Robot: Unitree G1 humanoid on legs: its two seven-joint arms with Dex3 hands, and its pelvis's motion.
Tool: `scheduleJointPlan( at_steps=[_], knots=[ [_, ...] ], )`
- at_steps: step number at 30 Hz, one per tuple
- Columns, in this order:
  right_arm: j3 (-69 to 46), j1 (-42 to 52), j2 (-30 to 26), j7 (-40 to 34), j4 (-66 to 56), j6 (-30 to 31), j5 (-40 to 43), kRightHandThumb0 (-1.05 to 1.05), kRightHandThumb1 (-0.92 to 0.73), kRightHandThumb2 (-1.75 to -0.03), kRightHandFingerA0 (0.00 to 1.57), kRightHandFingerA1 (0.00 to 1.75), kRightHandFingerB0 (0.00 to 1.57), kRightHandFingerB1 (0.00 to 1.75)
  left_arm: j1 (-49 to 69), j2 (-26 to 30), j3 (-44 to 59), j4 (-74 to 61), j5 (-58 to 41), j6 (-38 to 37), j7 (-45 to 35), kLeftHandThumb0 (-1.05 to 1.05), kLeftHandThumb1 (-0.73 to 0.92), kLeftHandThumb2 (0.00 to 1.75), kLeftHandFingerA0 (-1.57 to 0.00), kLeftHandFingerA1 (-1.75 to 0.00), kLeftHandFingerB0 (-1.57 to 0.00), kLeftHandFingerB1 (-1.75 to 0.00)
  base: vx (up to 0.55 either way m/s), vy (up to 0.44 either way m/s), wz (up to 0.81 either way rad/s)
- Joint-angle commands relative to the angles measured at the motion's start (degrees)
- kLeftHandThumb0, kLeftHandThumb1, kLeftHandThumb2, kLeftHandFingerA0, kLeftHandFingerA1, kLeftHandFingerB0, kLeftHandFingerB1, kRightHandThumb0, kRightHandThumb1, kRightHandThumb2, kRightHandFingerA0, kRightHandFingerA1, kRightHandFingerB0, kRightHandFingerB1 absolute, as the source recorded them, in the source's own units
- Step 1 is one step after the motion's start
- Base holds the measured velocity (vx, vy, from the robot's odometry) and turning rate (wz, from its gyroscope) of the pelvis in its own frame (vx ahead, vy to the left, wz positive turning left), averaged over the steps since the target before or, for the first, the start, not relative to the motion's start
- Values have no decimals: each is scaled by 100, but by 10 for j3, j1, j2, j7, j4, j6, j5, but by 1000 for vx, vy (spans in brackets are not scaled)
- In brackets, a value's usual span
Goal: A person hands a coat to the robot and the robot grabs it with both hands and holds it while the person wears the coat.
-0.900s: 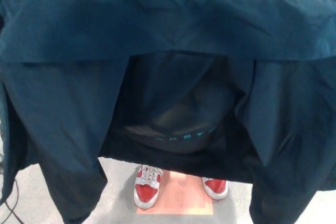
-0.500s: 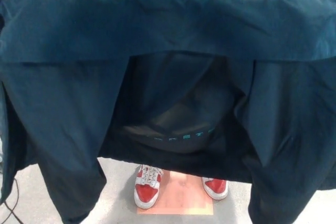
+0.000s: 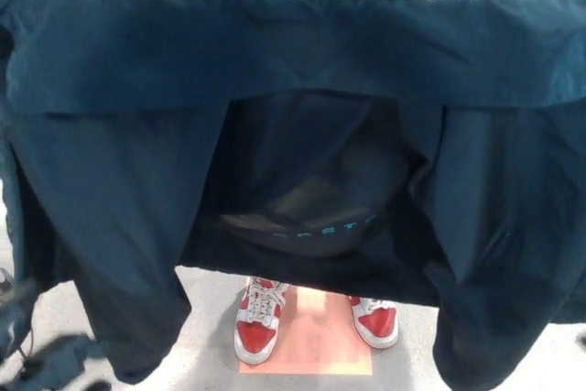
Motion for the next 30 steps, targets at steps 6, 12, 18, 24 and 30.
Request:
scheduleJointPlan(
  at_steps=[6, 12, 18, 24, 30],
  knots=[
    [-204, -154, -98, 37, -225, -44, 251, -47, -59, -58, 59, 51, 42, 40, -70, 66, 227, -294, -133, -206, -30, -66, 62, 59, -64, -60, -59, -57, 0, 0, 0],
    [-267, -274, -220, 98, -189, 35, 275, -65, -65, -60, 45, 51, 34, 35, -190, 156, 254, -270, -189, -139, -97, -74, 62, 59, -33, -53, -41, -44, 0, 0, 0],
    [-271, -353, -296, 143, -158, 79, 289, -79, -68, -61, 30, 51, 21, 35, -292, 224, 246, -245, -259, -88, -156, -75, 40, 80, -13, -51, -21, -44, 0, 0, 0],
    [-256, -412, -386, 215, -125, 139, 328, -94, -57, -97, 20, 55, 4, 39, -366, 294, 237, -207, -286, -11, -241, -77, 48, 89, -5, -49, -2, -25, 0, 0, 0],
    [-182, -501, -464, 270, -38, 159, 325, -93, -69, -62, 21, 39, 13, 27, -467, 327, 176, -103, -246, -9, -287, -81, 52, 95, -11, -46, 0, -28, 0, 0, 0]
  ],
)
